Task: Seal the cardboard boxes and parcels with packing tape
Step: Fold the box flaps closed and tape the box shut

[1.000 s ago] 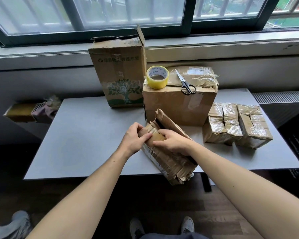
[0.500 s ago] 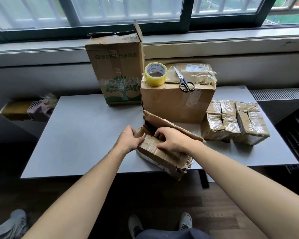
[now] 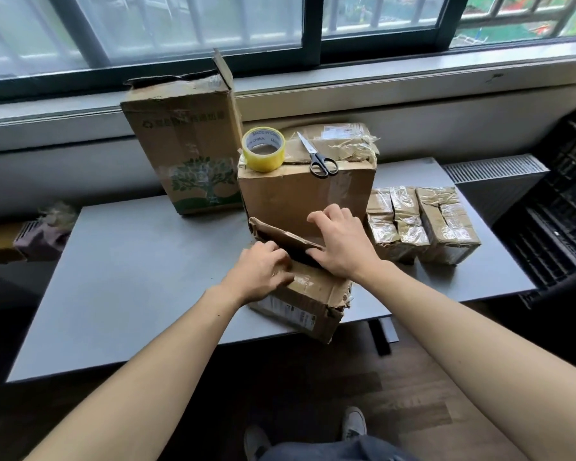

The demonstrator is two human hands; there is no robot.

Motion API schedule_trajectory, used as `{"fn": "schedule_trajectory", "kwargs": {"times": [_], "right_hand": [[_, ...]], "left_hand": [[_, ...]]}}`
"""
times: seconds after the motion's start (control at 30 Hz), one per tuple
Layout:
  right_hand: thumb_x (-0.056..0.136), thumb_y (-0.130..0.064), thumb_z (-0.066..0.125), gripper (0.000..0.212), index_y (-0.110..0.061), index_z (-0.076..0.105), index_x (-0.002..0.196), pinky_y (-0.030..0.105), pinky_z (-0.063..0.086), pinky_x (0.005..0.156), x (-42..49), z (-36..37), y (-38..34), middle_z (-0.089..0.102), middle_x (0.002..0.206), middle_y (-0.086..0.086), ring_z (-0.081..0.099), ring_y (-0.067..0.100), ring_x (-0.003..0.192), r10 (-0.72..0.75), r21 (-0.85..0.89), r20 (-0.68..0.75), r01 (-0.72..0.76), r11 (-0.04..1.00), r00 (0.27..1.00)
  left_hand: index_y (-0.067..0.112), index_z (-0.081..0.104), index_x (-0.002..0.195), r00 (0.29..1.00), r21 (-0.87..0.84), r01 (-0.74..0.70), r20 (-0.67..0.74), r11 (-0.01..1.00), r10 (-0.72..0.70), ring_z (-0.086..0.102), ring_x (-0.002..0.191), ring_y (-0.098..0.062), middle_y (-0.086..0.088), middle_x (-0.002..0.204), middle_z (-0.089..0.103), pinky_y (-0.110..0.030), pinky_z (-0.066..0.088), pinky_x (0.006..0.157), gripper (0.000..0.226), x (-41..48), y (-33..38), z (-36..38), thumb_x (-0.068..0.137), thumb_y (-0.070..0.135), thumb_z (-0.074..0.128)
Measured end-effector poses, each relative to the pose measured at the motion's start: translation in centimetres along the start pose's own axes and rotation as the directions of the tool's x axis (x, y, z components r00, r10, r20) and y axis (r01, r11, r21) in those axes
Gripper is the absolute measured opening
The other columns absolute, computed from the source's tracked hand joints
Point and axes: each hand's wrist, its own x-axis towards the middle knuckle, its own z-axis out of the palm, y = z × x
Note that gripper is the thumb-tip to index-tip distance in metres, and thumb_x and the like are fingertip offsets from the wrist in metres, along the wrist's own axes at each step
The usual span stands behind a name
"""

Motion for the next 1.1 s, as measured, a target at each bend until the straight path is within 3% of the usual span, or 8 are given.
{"fn": "schedule_trajectory", "kwargs": {"times": [0.1,0.17,0.37,0.57,0.73,0.87,0.97,1.1], "right_hand": [[0.090,-0.027,0.060,0.024,-0.023,0.062,0.114,0.038,0.053,0.086,-0.4,0.1,0.6,0.066,0.116,0.006,0.062,0.030,0.105,0.189,0.054,0.310,-0.215,0.975,0.932],[0.090,-0.019,0.054,0.018,-0.025,0.064,0.105,0.037,0.054,0.080,-0.8,0.1,0.7,0.069,0.108,0.008,0.065,0.033,0.097,0.228,0.033,0.390,-0.260,0.965,0.892],[0.097,-0.028,0.056,0.016,-0.022,0.069,0.091,0.033,0.051,0.077,0.1,0.1,0.5,0.072,0.097,0.009,0.066,0.031,0.094,0.132,0.269,0.284,-0.211,0.940,0.950],[0.097,-0.032,0.060,0.020,-0.018,0.075,0.101,0.031,0.053,0.083,0.0,0.4,1.1,0.073,0.094,-0.005,0.065,0.013,0.091,0.099,0.553,0.197,-0.194,0.810,0.975],[0.096,-0.036,0.062,0.019,-0.018,0.068,0.094,0.026,0.047,0.065,-1.0,0.4,3.4,0.064,0.077,-0.005,0.059,0.015,0.073,0.249,0.550,0.294,-0.376,0.746,0.923],[0.102,-0.030,0.050,0.024,-0.014,0.062,0.116,0.037,0.062,0.075,-2.5,2.2,4.1,0.066,0.111,0.011,0.073,0.028,0.081,0.250,0.580,0.487,-0.523,0.625,0.837],[0.105,-0.021,0.047,0.026,-0.014,0.061,0.125,0.037,0.063,0.077,-3.2,2.7,3.9,0.064,0.112,0.018,0.073,0.031,0.080,0.208,0.649,0.472,-0.497,0.575,0.857],[0.101,-0.008,0.036,0.042,-0.018,0.059,0.134,0.038,0.058,0.081,-3.6,1.8,3.8,0.063,0.117,0.032,0.059,0.028,0.077,0.189,0.695,0.463,-0.487,0.529,0.866]], "left_hand": [[0.024,0.055,0.122,0.997,0.007,-0.023,0.075,1.000,0.022,0.045,0.119,-0.023,0.000,0.123,0.053,-0.043,0.038,0.095,0.043,0.3,1.0,0.6,0.092,0.055,0.057],[0.024,0.051,0.123,0.994,0.002,-0.051,0.093,0.999,0.050,0.043,0.124,-0.021,0.003,0.128,0.054,-0.044,0.036,0.099,0.046,0.4,1.9,0.7,0.092,0.057,0.056],[0.029,0.050,0.135,0.963,0.087,0.057,0.256,0.995,-0.078,0.039,0.133,-0.025,0.000,0.138,0.052,-0.045,0.026,0.109,0.053,0.8,3.2,1.1,0.096,0.063,0.042],[0.027,0.049,0.137,0.937,-0.035,0.243,0.269,0.969,-0.225,0.041,0.136,-0.027,-0.002,0.143,0.053,-0.043,0.025,0.113,0.052,1.2,2.8,0.7,0.095,0.056,0.054],[0.029,0.053,0.137,0.920,0.014,0.281,0.282,0.960,-0.273,0.041,0.134,-0.027,0.000,0.137,0.057,-0.045,0.023,0.111,0.051,1.8,3.4,0.8,0.094,0.056,0.054],[0.024,0.056,0.137,0.904,-0.052,0.301,0.332,0.952,-0.268,0.055,0.122,-0.026,-0.003,0.132,0.063,-0.037,0.041,0.105,0.054,2.4,3.3,1.3,0.091,0.050,0.064],[0.019,0.059,0.132,0.882,-0.059,0.334,0.371,0.941,-0.290,0.061,0.102,-0.024,-0.008,0.123,0.067,-0.026,0.044,0.080,0.051,2.0,3.6,1.7,0.091,0.047,0.066],[0.022,0.063,0.127,0.911,-0.135,0.352,0.279,0.926,-0.305,0.063,0.100,-0.024,-0.006,0.116,0.070,-0.030,0.049,0.082,0.045,1.5,3.5,1.0,0.091,0.049,0.065]]}}
